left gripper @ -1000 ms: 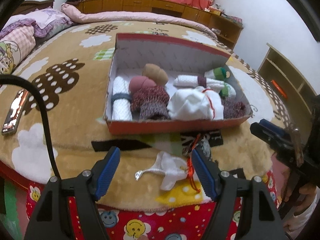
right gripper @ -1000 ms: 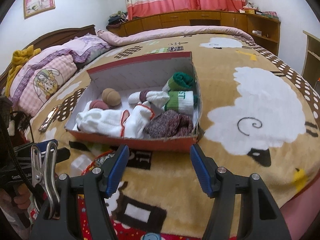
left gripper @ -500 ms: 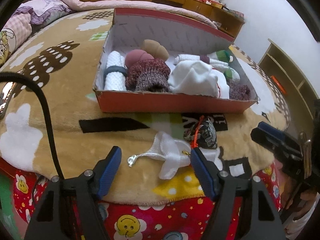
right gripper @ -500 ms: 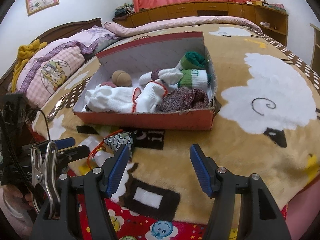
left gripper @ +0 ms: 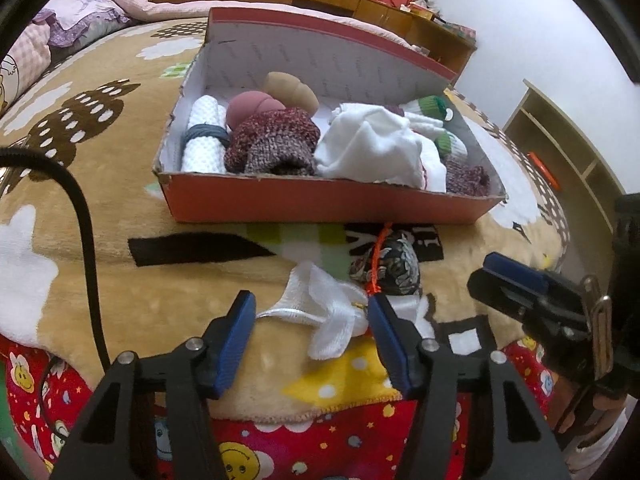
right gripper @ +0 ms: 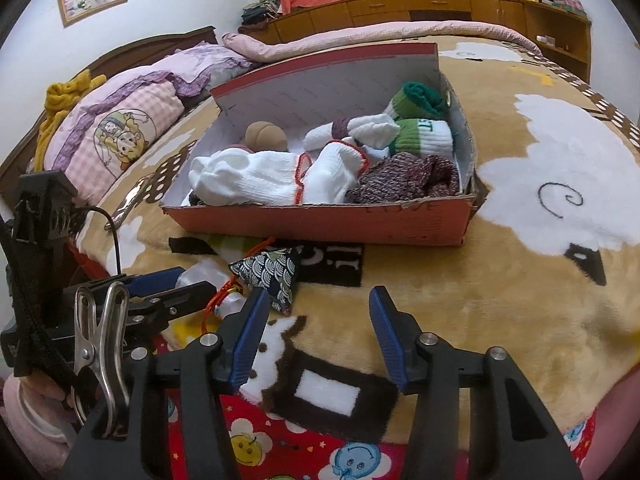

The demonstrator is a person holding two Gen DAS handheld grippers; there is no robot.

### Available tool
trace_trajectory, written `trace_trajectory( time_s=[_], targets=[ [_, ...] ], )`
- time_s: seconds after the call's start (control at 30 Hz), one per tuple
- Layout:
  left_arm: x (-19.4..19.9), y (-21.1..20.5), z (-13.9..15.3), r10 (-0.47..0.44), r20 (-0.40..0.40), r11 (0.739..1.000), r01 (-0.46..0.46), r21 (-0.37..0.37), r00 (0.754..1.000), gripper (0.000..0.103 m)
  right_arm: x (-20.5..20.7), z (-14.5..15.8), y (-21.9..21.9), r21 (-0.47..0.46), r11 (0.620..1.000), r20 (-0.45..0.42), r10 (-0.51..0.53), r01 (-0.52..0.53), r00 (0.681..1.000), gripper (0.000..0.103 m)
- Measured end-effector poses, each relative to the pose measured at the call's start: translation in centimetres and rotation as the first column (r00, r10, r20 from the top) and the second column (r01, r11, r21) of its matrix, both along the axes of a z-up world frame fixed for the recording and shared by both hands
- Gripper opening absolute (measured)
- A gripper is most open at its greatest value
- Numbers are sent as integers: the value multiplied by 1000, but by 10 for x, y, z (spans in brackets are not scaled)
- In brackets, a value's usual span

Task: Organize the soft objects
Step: 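Grasp the blue wave-patterned pouch with the right gripper while the left grasps the white mesh bag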

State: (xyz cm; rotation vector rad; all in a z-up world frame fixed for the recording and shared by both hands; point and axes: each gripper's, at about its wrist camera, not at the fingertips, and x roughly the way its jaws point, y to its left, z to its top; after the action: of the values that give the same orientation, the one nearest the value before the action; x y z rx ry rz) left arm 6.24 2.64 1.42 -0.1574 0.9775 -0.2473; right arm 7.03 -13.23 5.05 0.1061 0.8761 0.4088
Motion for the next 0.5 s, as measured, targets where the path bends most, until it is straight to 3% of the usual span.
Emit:
trace_trajectory(
  time_s=[0.17, 0.27, 0.5],
  targets=[
    [-2, -3, -1, -38, -2, 999, 38, -38, 999, 23, 3, -1, 8, -3, 1000, 2, 17, -17, 1000, 53],
    [-4, -4, 1, -45, 8, 998, 45, -33, 999, 17, 6, -1, 15, -4, 999, -2, 36, -36, 999, 53],
    [-5, 1, 0, -39, 3, 998, 39, -53, 999, 15, 17, -9, 37, -7, 997, -25, 76, -77, 997, 49]
  ],
)
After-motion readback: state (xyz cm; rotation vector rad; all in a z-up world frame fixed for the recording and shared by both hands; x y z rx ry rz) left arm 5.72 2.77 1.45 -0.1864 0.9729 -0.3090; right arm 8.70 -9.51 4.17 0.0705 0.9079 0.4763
